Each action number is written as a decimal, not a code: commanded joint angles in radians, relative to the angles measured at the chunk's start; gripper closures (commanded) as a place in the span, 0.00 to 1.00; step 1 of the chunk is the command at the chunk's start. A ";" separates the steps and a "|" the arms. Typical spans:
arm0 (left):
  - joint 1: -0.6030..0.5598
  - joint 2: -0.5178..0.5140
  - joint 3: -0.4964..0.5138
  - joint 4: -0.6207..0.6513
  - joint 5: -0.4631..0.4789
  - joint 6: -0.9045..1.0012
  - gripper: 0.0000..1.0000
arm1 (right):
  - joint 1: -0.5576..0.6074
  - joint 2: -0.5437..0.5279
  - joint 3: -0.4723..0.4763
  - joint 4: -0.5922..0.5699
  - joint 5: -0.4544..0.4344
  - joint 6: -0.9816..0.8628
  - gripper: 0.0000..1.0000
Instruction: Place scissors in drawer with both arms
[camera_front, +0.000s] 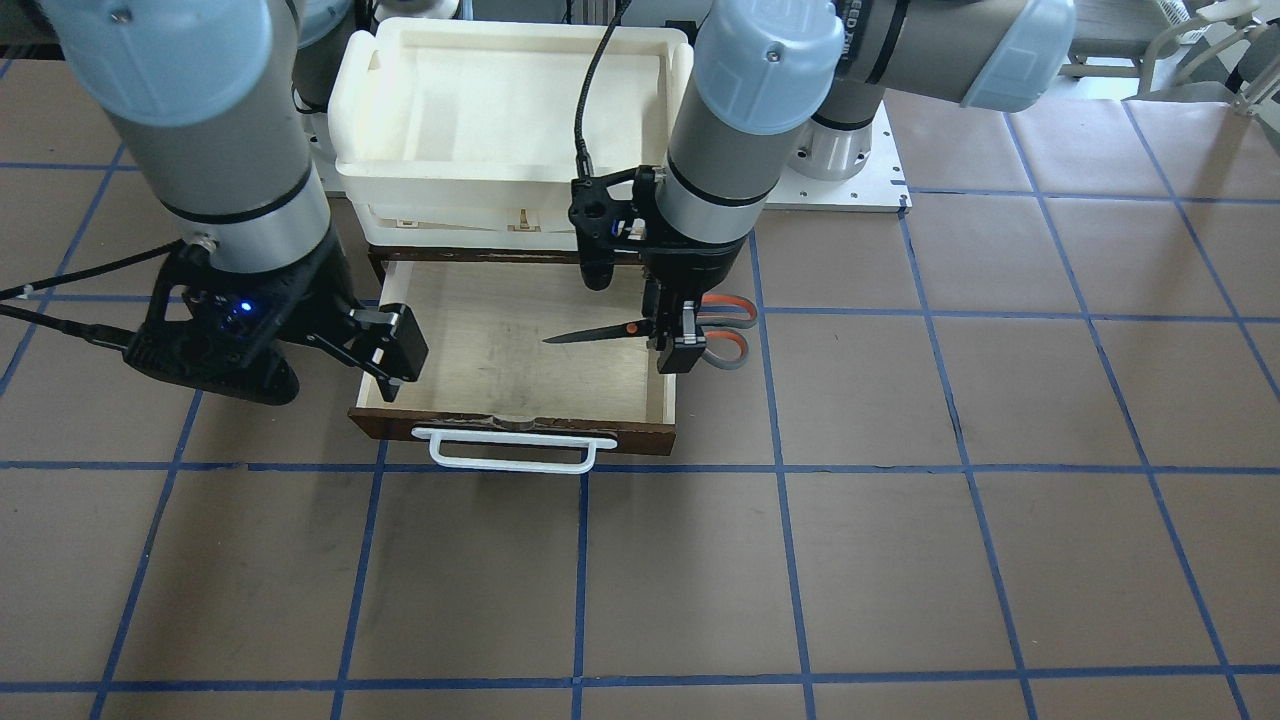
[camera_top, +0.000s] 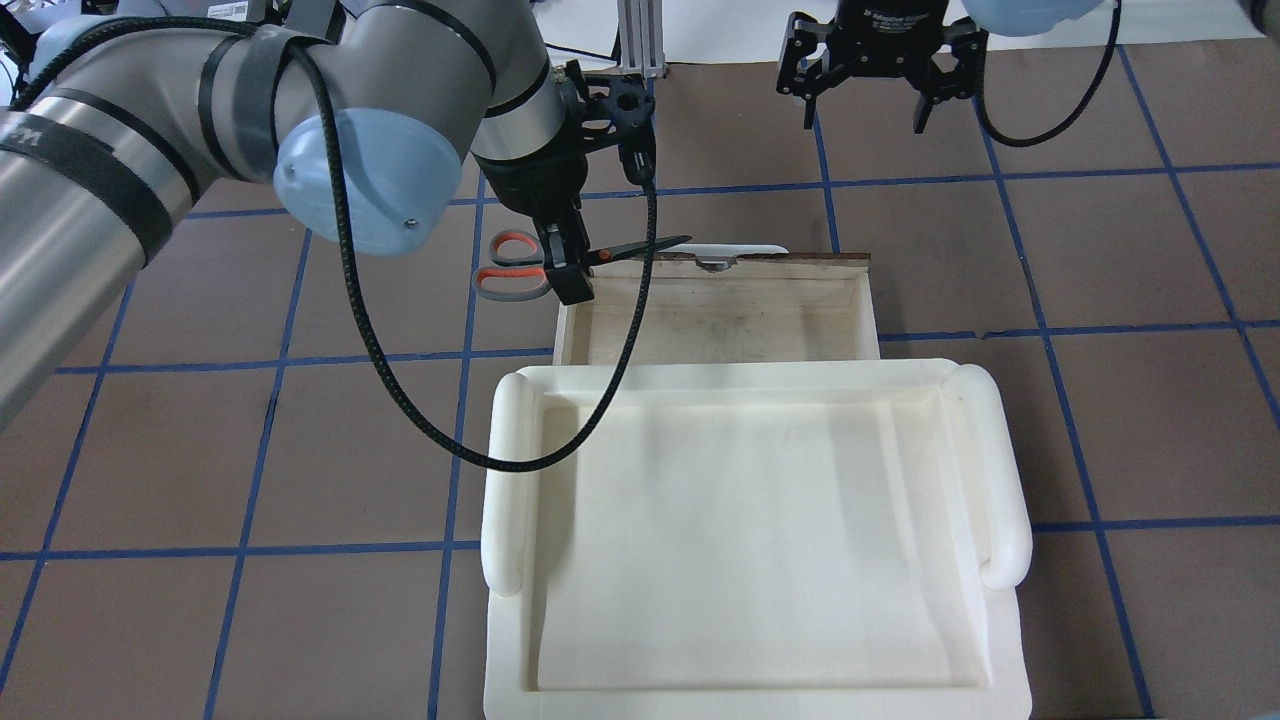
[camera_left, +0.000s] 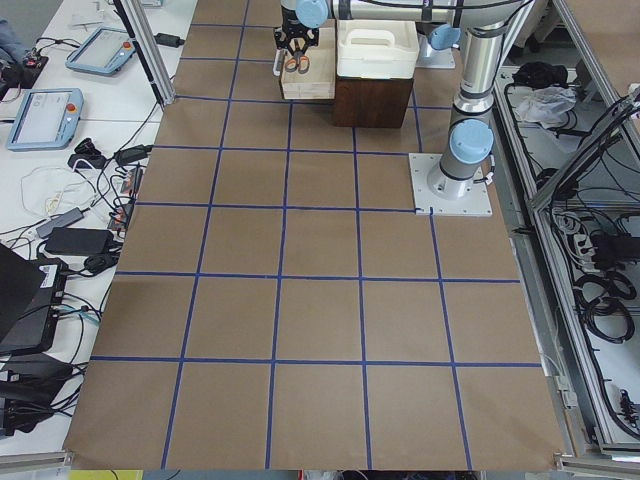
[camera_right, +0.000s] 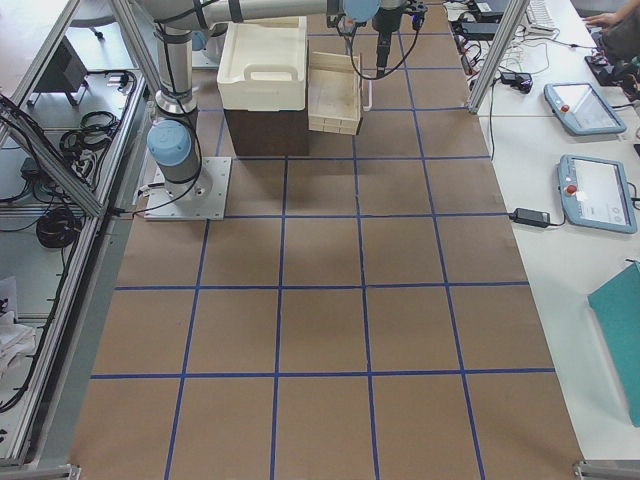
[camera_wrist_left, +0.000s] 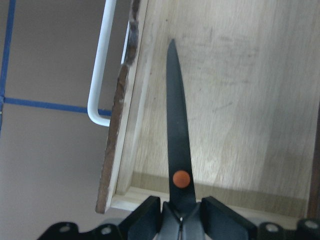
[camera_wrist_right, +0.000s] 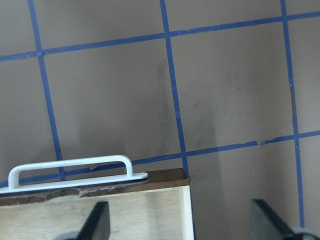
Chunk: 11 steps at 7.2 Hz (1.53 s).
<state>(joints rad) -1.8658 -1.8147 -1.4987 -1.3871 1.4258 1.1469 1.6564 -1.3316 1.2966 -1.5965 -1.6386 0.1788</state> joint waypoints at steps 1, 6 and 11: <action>-0.073 -0.081 0.082 0.014 -0.024 -0.086 1.00 | -0.026 -0.076 0.053 0.000 0.008 -0.157 0.00; -0.168 -0.178 0.089 0.004 -0.024 -0.185 1.00 | -0.015 -0.123 0.082 -0.013 0.089 -0.157 0.00; -0.199 -0.172 0.038 -0.010 -0.022 -0.185 1.00 | -0.023 -0.124 0.107 -0.004 0.117 -0.160 0.00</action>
<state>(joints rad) -2.0602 -1.9872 -1.4468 -1.3963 1.4033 0.9620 1.6349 -1.4556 1.4028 -1.6040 -1.5193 0.0184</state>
